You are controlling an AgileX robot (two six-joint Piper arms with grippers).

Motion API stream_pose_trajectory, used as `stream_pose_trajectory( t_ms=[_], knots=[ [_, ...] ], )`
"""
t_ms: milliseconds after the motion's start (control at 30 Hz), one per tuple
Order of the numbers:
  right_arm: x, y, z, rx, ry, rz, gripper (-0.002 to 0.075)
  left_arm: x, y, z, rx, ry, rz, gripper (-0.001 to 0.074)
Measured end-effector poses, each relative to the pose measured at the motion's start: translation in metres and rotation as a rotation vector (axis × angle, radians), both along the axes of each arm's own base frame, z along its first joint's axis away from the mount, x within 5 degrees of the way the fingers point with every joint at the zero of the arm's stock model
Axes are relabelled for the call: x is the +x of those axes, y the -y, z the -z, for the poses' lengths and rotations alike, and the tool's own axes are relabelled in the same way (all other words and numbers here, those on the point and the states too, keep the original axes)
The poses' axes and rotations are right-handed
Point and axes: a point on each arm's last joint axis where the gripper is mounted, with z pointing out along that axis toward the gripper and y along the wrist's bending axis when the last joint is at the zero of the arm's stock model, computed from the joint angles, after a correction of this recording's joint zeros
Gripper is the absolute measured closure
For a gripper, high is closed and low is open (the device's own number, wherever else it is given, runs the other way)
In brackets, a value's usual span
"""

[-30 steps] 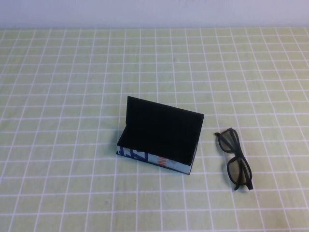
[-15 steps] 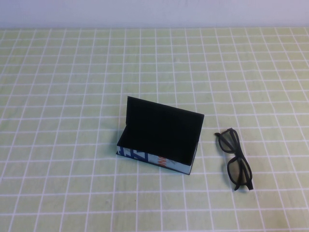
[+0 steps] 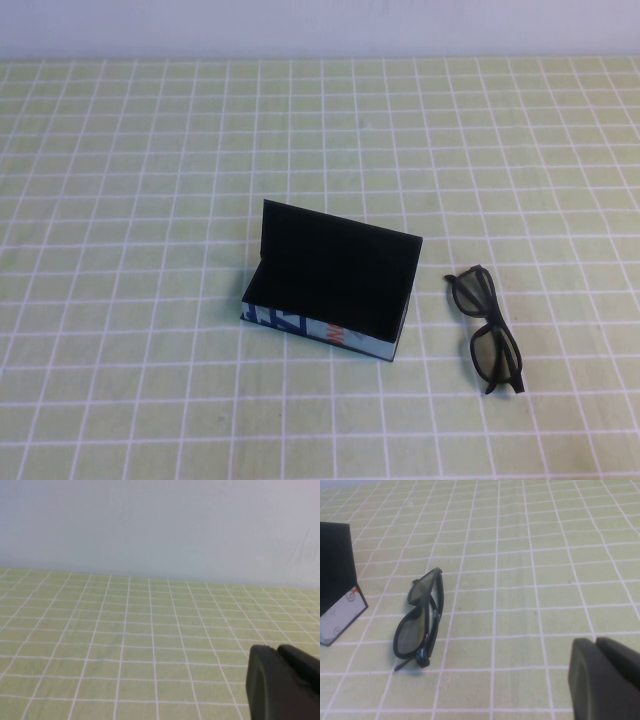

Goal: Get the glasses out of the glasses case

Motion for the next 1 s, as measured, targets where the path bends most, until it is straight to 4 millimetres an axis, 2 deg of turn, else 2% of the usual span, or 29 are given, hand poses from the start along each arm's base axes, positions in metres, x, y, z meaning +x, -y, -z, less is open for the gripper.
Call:
stream_pose_trajectory(
  t_ms=[233,433,500,667,833,1000],
  knots=[
    [0.000,0.000,0.000,0.000,-0.001,0.000,0.0743,0.000,-0.002,0.000,0.006,0.003,-0.022,0.0739],
    [0.000,0.000,0.000,0.000,-0.001,0.000,0.0743,0.003,-0.001,-0.023,0.116,0.028,-0.021,0.0739],
    [0.000,0.000,0.000,0.000,-0.001,0.000,0.0743,0.005,-0.001,-0.021,0.108,-0.006,-0.015,0.0739],
    [0.000,0.000,0.000,0.000,-0.001,0.000,0.0743,0.002,-0.002,0.001,0.152,-0.028,-0.021,0.0739],
    [0.000,0.000,0.000,0.000,-0.001,0.000,0.0743,-0.004,-0.002,-0.001,0.138,0.036,-0.026,0.0739],
    [0.000,0.000,0.000,0.000,0.001,0.000,0.0743,-0.005,-0.002,0.015,0.143,-0.136,-0.014,0.0739]
  ],
)
